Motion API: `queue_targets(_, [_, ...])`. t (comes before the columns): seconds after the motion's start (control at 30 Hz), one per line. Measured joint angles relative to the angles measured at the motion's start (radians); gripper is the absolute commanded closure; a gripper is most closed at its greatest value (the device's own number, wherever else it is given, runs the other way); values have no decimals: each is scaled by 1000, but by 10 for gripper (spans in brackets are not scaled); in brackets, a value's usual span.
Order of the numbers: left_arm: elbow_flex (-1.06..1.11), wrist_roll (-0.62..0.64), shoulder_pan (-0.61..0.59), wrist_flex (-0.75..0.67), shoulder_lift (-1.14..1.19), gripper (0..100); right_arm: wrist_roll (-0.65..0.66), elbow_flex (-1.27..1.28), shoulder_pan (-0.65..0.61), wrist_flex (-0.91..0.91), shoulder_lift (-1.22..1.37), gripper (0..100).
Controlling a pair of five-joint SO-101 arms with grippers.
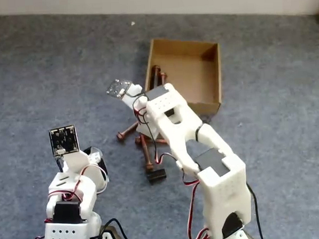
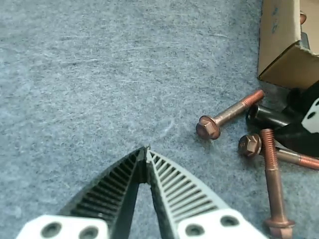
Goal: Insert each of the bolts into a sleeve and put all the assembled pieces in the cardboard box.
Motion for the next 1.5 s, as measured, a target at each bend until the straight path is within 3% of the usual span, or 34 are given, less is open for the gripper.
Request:
queue_targets(0.2, [0, 0, 0, 0, 0, 990, 0, 0, -2, 2, 0, 992])
queue_targets(0.43, [0, 0, 0, 0, 0, 990, -3, -2, -3, 133, -11, 992])
queue_targets(0.7, [0, 0, 0, 0, 0, 990, -38, 9, 104, 158, -94, 989])
queue_targets(0.9, [0, 0, 0, 0, 0, 990, -46, 23, 109, 132, -23, 837])
queue_targets(1.13, [0, 0, 0, 0, 0, 990, -55, 21, 110, 132, -15, 834])
queue_targets(1.33, [0, 0, 0, 0, 0, 990, -57, 25, 110, 71, -15, 841])
queue_targets(1.5, [0, 0, 0, 0, 0, 990, -54, 32, 110, 35, -15, 980])
